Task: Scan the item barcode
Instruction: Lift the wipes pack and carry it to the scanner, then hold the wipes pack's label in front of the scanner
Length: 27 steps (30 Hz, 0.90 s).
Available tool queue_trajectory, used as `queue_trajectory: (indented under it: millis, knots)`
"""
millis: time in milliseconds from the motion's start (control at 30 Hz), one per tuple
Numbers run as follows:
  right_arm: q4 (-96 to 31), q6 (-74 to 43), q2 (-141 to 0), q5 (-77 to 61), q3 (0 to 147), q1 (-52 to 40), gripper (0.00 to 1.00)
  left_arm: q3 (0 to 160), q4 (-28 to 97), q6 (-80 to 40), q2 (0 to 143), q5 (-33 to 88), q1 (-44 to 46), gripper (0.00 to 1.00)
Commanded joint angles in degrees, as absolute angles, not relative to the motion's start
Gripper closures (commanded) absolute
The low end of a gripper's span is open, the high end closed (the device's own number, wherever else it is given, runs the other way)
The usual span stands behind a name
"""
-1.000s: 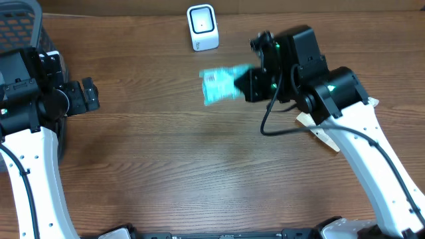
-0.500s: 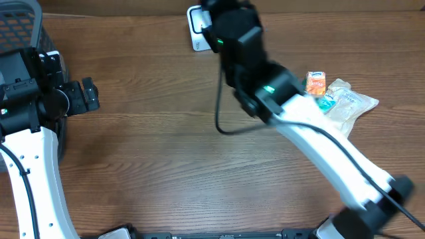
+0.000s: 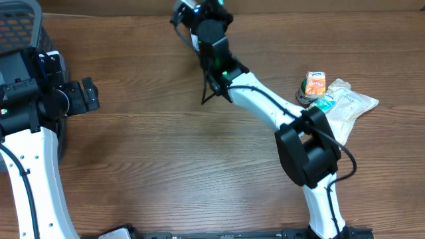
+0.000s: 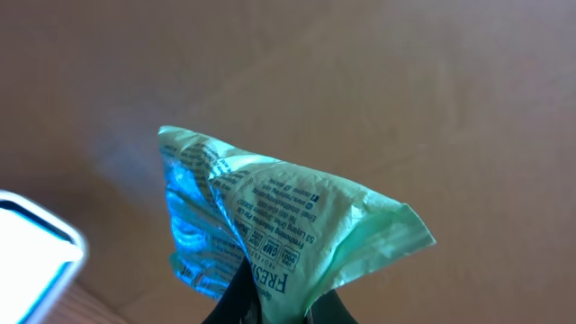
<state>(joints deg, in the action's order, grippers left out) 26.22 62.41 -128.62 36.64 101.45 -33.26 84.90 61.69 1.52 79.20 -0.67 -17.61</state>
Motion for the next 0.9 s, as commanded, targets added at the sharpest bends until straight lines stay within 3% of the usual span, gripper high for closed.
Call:
queue_trajectory:
  millis: [0,333,867]
  knots:
    - [28.8,66.2,-131.2,34.3,102.4,-32.1,0.96,85.2,61.5,2.2,79.4,-0.2,-17.2,0.0]
    - [26.7,66.8,-135.1,25.6,102.4,-32.0,0.96,85.2,61.5,2.2,79.4,-0.2,-17.2,0.0]
    - [27.8,71.4,-137.5,22.9,102.4,-30.3,0.96,85.2,61.5,2.2,79.4,-0.2,-17.2,0.01]
